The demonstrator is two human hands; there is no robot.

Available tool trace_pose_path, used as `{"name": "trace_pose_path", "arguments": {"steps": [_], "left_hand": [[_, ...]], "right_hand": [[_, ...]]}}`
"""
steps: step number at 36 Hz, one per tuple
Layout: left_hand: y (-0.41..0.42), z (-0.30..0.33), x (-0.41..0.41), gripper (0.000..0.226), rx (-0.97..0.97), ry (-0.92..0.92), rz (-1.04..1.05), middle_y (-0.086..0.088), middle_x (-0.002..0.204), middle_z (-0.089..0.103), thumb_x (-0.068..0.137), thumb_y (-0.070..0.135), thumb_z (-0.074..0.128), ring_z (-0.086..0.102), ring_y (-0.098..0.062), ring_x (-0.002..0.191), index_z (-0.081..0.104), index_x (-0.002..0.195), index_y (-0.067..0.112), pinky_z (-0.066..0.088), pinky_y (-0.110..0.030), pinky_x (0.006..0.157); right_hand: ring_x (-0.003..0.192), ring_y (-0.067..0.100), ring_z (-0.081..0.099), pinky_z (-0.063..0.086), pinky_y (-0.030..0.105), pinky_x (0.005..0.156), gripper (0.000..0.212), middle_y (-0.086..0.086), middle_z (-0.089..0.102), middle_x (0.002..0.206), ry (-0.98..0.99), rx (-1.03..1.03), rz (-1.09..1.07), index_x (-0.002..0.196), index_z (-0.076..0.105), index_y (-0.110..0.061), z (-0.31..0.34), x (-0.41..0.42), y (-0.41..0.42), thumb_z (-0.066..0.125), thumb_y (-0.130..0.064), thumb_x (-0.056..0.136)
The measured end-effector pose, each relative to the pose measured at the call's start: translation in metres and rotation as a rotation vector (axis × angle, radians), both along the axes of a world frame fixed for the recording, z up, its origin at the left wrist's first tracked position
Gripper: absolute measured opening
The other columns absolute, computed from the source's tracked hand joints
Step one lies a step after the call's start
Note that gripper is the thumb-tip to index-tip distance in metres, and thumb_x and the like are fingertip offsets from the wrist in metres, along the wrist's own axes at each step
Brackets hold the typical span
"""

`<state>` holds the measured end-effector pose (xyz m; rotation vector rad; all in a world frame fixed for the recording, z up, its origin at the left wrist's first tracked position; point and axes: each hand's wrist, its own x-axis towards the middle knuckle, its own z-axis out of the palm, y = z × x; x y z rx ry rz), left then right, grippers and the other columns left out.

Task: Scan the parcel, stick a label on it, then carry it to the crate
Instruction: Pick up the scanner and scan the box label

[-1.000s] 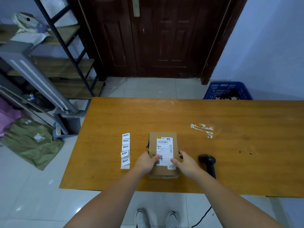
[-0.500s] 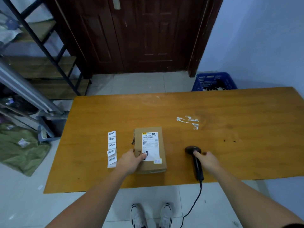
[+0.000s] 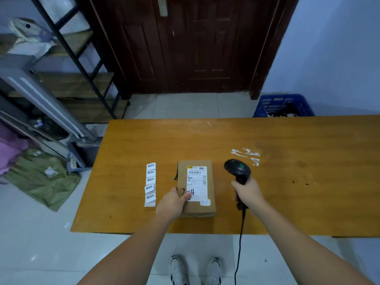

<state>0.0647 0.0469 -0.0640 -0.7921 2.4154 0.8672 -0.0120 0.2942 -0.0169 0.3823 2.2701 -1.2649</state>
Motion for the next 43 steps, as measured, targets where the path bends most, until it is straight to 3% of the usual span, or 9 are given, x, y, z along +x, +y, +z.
{"name": "trace_pose_path", "arguments": {"steps": [4, 9, 19, 29, 33, 37, 41, 43], "left_hand": [[0.001, -0.001, 0.000, 0.062, 0.005, -0.010, 0.001, -0.001, 0.133, 0.068, 0.097, 0.064, 0.053, 0.066, -0.023, 0.115, 0.052, 0.141, 0.021, 0.057, -0.044, 0.094], [0.000, -0.003, -0.001, 0.059, 0.028, 0.001, 0.004, -0.001, 0.132, 0.068, 0.097, 0.063, 0.054, 0.065, -0.022, 0.113, 0.054, 0.139, 0.022, 0.052, -0.036, 0.085], [-0.006, -0.011, 0.002, 0.064, 0.020, 0.017, -0.012, 0.001, 0.121, 0.070, 0.093, 0.072, 0.051, 0.066, -0.021, 0.104, 0.059, 0.132, 0.023, 0.059, -0.044, 0.090], [-0.005, -0.010, 0.002, 0.060, 0.049, 0.031, -0.003, 0.000, 0.124, 0.070, 0.095, 0.067, 0.055, 0.066, -0.021, 0.106, 0.059, 0.133, 0.021, 0.060, -0.041, 0.088], [-0.006, -0.009, 0.002, 0.060, 0.037, 0.030, -0.001, 0.000, 0.120, 0.070, 0.094, 0.068, 0.055, 0.066, -0.021, 0.103, 0.059, 0.130, 0.021, 0.060, -0.044, 0.088], [-0.006, -0.010, 0.002, 0.062, 0.043, 0.032, 0.003, 0.000, 0.121, 0.070, 0.093, 0.069, 0.055, 0.067, -0.021, 0.104, 0.059, 0.132, 0.021, 0.060, -0.042, 0.087], [-0.007, -0.009, 0.002, 0.062, 0.057, 0.040, 0.005, -0.001, 0.123, 0.071, 0.094, 0.068, 0.056, 0.067, -0.021, 0.105, 0.060, 0.134, 0.021, 0.059, -0.040, 0.084], [-0.007, -0.009, 0.001, 0.062, 0.058, 0.038, 0.010, -0.001, 0.124, 0.071, 0.094, 0.067, 0.056, 0.068, -0.022, 0.106, 0.059, 0.135, 0.021, 0.059, -0.040, 0.085]], "right_hand": [[0.038, 0.017, 0.058, 0.051, 0.031, 0.050, 0.017, 0.007, 0.058, 0.051, 0.083, -0.034, 0.085, 0.076, 0.057, -0.005, 0.040, 0.001, -0.037, 0.061, -0.013, 0.090], [0.034, 0.023, 0.054, 0.046, 0.028, 0.039, 0.013, 0.013, 0.057, 0.053, 0.063, -0.093, 0.095, 0.074, 0.056, -0.004, 0.070, 0.001, -0.075, 0.056, -0.012, 0.085], [0.040, 0.025, 0.048, 0.047, 0.033, 0.048, 0.008, 0.013, 0.051, 0.062, -0.149, -0.100, 0.038, 0.077, 0.052, -0.004, 0.059, 0.009, -0.105, 0.055, -0.008, 0.084], [0.043, 0.025, 0.048, 0.047, 0.034, 0.048, 0.009, 0.012, 0.050, 0.063, -0.126, -0.074, 0.027, 0.077, 0.051, -0.006, 0.062, 0.009, -0.107, 0.054, -0.006, 0.085], [0.039, 0.024, 0.049, 0.046, 0.028, 0.043, 0.006, 0.013, 0.051, 0.061, -0.127, -0.057, 0.050, 0.079, 0.053, -0.005, 0.063, 0.010, -0.103, 0.054, -0.007, 0.084], [0.033, 0.018, 0.047, 0.046, 0.024, 0.040, 0.012, 0.013, 0.051, 0.055, -0.119, -0.018, 0.079, 0.077, 0.056, -0.002, 0.060, 0.010, -0.097, 0.054, -0.010, 0.085], [0.042, 0.026, 0.054, 0.049, 0.035, 0.055, 0.031, 0.014, 0.057, 0.047, -0.090, 0.031, 0.072, 0.061, 0.057, -0.001, 0.051, 0.007, -0.086, 0.054, -0.016, 0.088], [0.041, 0.027, 0.057, 0.051, 0.034, 0.054, 0.033, 0.013, 0.060, 0.047, -0.056, 0.086, 0.059, 0.060, 0.059, -0.002, 0.043, 0.004, -0.074, 0.055, -0.017, 0.089]]}}
